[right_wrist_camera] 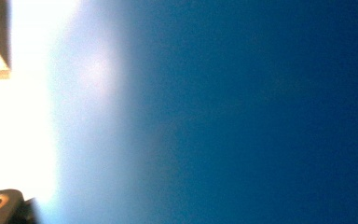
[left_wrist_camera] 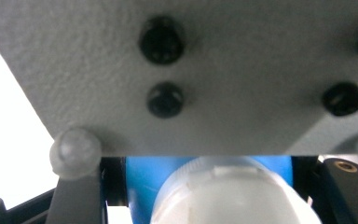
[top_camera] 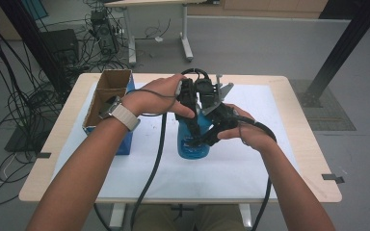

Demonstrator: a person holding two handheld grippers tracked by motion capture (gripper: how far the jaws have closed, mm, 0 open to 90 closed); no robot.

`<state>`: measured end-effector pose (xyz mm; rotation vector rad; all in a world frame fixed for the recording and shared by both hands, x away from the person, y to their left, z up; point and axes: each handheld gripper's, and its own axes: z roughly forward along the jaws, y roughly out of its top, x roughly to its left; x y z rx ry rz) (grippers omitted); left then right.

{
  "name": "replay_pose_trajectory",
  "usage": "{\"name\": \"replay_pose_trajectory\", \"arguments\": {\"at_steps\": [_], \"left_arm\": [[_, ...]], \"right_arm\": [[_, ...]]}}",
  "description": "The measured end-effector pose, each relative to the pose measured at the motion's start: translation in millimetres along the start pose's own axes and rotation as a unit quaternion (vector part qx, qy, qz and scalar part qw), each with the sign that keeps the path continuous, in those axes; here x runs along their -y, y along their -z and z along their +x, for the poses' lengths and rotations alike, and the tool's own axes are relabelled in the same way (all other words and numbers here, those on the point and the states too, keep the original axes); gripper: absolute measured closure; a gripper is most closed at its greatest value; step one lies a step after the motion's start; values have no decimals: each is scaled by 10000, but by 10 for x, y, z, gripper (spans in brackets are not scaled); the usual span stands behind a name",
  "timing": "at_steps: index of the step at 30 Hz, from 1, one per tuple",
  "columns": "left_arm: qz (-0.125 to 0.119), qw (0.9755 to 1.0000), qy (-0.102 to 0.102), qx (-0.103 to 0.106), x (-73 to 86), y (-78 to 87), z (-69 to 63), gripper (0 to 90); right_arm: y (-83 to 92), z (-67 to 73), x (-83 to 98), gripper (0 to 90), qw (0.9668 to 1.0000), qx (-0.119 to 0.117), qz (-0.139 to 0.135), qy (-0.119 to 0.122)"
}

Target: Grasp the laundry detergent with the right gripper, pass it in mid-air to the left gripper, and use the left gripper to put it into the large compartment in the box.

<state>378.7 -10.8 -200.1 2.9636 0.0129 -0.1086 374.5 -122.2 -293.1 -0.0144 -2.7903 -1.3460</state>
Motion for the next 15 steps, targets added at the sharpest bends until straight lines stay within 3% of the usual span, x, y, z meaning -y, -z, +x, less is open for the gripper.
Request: {"name": "replay_pose_trajectory", "arguments": {"at_steps": [15], "left_arm": [[-74,10000,-10,-56,20,8,-27,377]], "right_arm": [[14,24,-7,436,10000,43,-9,68]]}}
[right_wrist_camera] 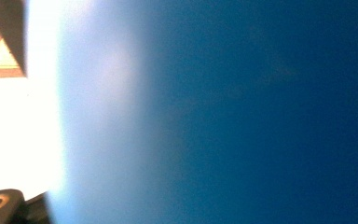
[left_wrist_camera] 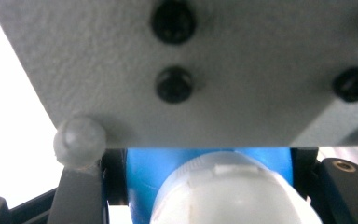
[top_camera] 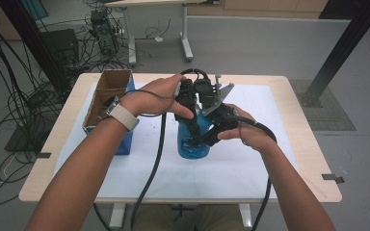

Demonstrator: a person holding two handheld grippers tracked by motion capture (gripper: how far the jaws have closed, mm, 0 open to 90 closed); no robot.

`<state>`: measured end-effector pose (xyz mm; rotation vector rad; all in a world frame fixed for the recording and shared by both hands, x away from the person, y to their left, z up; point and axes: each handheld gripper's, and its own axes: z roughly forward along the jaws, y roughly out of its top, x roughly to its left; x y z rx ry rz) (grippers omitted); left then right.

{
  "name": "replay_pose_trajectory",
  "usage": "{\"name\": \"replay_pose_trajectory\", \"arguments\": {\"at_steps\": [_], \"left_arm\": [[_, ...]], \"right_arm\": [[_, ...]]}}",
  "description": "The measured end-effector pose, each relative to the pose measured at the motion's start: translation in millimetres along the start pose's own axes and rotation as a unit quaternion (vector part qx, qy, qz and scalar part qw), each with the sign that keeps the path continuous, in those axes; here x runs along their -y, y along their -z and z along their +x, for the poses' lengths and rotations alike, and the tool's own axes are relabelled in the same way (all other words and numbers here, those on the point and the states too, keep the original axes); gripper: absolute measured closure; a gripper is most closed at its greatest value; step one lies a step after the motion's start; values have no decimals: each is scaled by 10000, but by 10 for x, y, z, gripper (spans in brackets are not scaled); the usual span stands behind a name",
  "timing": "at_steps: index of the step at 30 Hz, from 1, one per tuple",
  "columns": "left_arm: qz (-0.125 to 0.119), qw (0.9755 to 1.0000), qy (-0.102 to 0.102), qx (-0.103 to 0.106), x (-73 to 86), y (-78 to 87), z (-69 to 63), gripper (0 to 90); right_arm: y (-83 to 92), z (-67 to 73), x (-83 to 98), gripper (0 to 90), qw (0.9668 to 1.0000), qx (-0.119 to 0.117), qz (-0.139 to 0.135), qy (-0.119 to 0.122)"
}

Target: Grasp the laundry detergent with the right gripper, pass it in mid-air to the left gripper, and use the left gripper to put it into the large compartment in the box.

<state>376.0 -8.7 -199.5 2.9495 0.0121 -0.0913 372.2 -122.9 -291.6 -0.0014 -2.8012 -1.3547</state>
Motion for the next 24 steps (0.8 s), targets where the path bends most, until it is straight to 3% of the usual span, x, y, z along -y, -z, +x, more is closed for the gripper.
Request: {"name": "replay_pose_trajectory", "arguments": {"at_steps": [24], "left_arm": [[40,10000,43,-11,9,-26,-17,377]], "right_arm": [[-9,1,14,436,9999,-14,32,104]]}}
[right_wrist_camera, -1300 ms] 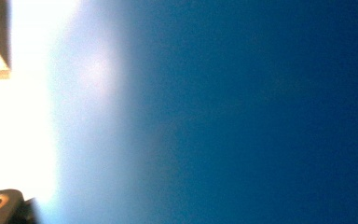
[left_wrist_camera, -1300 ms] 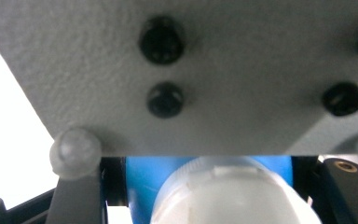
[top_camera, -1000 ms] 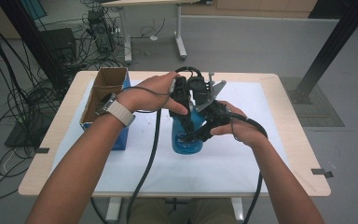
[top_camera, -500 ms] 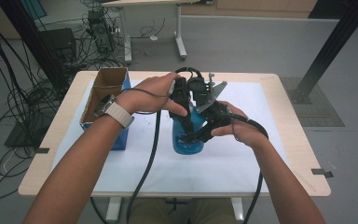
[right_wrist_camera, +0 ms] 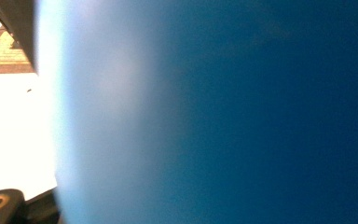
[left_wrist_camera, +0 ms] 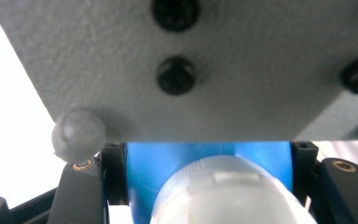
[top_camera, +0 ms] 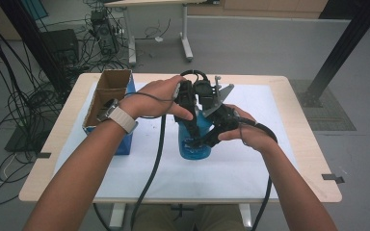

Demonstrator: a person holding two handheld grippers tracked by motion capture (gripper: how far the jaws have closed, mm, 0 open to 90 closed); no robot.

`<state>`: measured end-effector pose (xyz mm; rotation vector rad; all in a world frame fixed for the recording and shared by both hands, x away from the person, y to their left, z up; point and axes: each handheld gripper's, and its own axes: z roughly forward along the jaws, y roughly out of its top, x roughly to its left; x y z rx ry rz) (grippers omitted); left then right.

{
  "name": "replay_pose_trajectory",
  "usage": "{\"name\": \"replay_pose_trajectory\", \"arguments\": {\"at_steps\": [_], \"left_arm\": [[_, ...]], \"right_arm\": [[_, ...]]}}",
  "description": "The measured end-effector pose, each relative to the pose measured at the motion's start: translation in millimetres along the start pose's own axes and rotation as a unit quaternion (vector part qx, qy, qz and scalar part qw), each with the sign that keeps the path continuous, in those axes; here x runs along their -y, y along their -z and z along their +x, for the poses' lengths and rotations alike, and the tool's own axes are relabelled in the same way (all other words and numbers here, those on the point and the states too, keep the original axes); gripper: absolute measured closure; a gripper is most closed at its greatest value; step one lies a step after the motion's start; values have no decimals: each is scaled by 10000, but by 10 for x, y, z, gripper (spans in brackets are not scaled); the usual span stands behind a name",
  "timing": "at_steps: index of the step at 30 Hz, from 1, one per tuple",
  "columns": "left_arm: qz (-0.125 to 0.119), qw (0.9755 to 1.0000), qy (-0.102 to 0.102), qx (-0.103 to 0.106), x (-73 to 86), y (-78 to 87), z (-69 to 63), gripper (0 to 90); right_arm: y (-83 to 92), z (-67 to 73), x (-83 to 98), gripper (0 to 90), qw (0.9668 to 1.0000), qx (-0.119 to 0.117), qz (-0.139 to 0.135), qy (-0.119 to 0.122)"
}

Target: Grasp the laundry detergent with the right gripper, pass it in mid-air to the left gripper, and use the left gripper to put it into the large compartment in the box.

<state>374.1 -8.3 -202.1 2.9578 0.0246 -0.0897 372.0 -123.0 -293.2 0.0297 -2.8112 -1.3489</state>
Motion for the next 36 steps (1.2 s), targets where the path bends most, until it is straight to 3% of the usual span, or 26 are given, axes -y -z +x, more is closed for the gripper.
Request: {"name": "replay_pose_trajectory", "arguments": {"at_steps": [3,13,19,22,23,28,36], "left_arm": [[4,10000,-2,-4,2,-5,2,377],[-75,10000,17,-14,14,-9,7,377],[-55,10000,27,-8,29,-2,8,377],[-70,10000,32,-19,38,1,7,377],[-63,10000,37,-15,39,5,6,377],[-45,10000,14,-36,38,18,2,377],[-113,9999,62,-42,38,14,-7,377]], "right_arm": [[2,11,-5,436,9999,-10,60,-88],[-1,-11,4,436,10000,-3,28,6],[-6,-2,-14,436,9999,-23,76,-65],[-13,-18,-18,436,10000,-21,56,39],[-7,-4,-28,436,9999,-19,108,-53],[-8,-16,-38,436,10000,-19,77,34],[5,-1,-39,436,9999,-23,105,-29]]}}
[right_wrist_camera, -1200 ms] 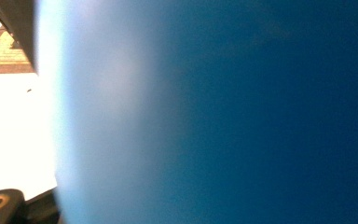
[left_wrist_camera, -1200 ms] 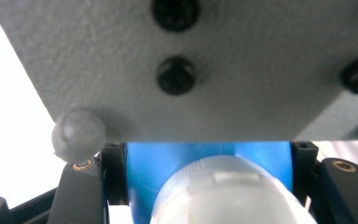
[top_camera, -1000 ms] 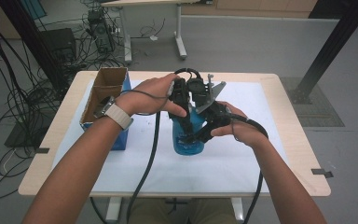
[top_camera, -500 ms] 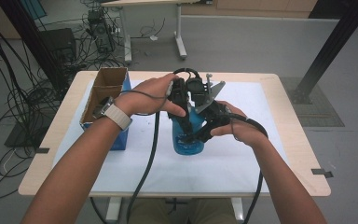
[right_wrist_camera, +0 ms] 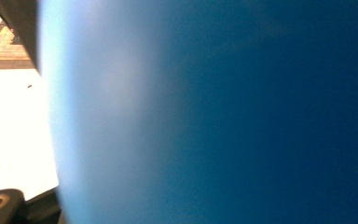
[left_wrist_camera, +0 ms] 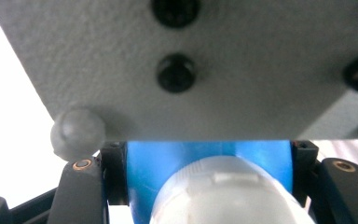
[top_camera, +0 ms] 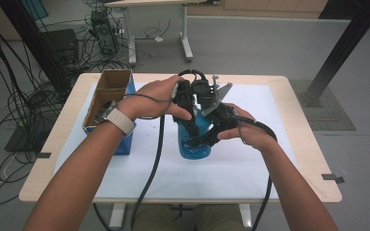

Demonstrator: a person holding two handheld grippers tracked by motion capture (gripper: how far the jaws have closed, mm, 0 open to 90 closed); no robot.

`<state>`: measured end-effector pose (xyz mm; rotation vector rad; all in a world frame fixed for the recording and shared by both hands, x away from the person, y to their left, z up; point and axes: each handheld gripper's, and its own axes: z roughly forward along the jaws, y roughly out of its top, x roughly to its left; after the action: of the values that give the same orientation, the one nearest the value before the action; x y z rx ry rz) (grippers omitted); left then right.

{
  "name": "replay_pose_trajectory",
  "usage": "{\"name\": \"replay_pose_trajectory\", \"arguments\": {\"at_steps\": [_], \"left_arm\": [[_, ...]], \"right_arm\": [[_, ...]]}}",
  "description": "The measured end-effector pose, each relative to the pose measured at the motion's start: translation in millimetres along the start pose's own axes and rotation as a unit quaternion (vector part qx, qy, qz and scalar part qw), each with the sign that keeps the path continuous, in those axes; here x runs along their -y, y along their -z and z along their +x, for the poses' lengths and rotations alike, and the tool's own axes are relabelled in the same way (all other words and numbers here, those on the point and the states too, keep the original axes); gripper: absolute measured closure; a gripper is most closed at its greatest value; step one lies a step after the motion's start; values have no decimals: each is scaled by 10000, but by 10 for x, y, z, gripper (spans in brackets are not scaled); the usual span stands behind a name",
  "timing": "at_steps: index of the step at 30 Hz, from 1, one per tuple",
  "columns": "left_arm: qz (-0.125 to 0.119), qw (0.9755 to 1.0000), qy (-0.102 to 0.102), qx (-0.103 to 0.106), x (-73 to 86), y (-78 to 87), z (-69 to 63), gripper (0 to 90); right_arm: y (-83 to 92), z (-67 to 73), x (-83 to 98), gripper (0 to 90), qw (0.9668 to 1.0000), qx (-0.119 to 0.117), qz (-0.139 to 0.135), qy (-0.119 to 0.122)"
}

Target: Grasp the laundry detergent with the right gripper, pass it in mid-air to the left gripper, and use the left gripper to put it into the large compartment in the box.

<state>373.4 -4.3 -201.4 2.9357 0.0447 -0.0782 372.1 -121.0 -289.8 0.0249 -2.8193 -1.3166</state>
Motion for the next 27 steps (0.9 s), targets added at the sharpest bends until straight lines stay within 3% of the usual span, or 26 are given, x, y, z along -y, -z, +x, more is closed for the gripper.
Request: {"name": "replay_pose_trajectory", "arguments": {"at_steps": [27], "left_arm": [[-35,10000,30,-68,43,3,-24,377]], "right_arm": [[-19,5,-15,436,10000,-9,28,56]]}}
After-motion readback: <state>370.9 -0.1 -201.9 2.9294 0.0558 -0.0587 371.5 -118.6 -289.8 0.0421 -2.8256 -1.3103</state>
